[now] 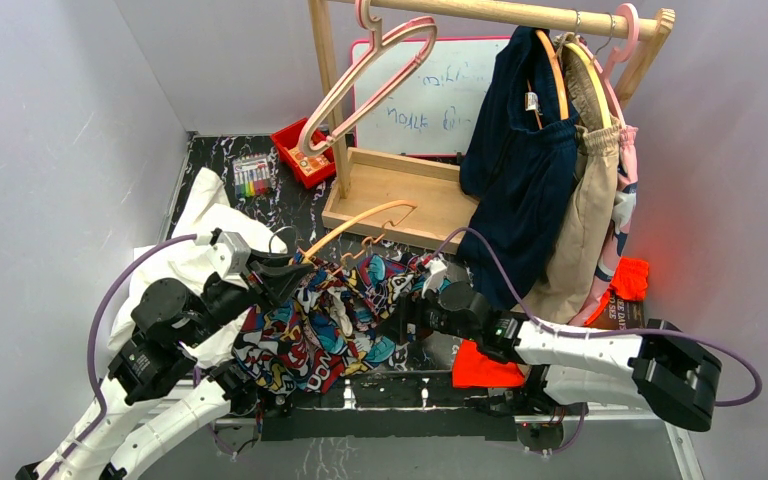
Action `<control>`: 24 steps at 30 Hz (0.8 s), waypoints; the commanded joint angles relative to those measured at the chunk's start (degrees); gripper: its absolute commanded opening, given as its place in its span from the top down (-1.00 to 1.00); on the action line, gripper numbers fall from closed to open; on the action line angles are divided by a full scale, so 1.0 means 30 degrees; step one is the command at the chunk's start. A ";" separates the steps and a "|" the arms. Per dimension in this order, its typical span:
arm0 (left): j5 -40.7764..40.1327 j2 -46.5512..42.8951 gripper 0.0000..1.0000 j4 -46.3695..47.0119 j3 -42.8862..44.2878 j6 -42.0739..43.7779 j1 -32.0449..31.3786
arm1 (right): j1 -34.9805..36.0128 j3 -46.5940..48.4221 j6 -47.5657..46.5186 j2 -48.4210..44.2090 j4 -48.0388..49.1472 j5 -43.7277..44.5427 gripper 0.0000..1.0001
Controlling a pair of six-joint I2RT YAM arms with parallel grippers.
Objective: Place the shorts on the hanger
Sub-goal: Hang the shorts on the hanger.
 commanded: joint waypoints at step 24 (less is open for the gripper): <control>0.0309 -0.0633 1.00 0.1398 0.0283 -0.0207 0.0088 | 0.0121 0.2434 -0.0234 0.4932 0.4603 0.1593 0.29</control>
